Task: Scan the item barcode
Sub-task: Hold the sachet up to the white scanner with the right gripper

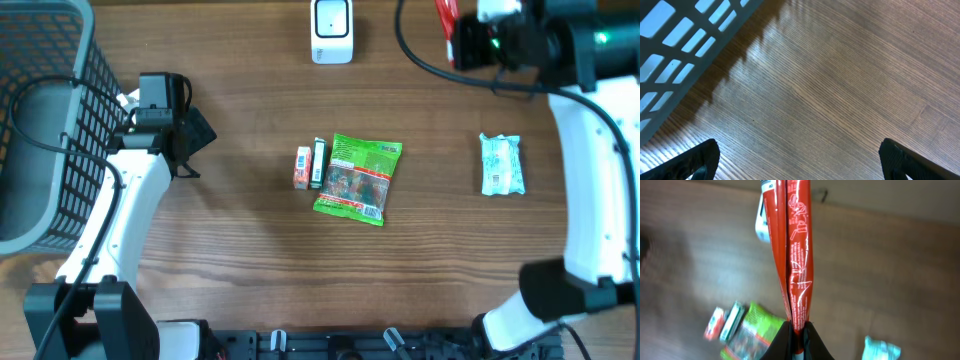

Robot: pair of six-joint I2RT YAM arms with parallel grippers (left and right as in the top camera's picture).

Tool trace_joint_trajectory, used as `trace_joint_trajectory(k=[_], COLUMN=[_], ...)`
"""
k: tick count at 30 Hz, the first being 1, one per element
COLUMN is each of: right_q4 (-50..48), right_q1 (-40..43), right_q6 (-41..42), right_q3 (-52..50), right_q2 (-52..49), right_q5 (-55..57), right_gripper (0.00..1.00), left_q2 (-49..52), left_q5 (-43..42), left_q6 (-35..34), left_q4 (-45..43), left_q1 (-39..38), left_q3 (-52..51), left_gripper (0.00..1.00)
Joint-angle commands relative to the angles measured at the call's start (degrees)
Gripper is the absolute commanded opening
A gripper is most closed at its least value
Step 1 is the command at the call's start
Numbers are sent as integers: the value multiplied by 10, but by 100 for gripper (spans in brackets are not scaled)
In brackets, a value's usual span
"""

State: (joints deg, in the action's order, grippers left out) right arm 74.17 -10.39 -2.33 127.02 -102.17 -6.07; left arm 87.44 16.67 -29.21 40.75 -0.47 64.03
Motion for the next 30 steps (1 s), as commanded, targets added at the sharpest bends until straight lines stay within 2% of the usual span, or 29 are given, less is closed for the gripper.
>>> trace_joint_trajectory(k=[1, 7, 13, 21, 30], right_q4=[-40, -151, -270, -398, -438], right_q1=[-42, -121, -165, -170, -171], right_q6=[-26, -92, -120, -219, -277], right_q3=[42, 42, 41, 38, 37], right_q2=[-50, -133, -230, -367, -476], right_q5=[82, 302, 417, 437, 460], right_gripper=[4, 4, 4, 4, 4], left_q2=[3, 3, 3, 3, 3], left_q5=[8, 8, 8, 8, 8], left_q6=[5, 5, 5, 5, 5], left_q4=[-2, -2, -2, -2, -2], left_q1=[2, 2, 2, 2, 2], left_q3=[0, 0, 0, 0, 0], left_gripper=[100, 100, 100, 100, 100])
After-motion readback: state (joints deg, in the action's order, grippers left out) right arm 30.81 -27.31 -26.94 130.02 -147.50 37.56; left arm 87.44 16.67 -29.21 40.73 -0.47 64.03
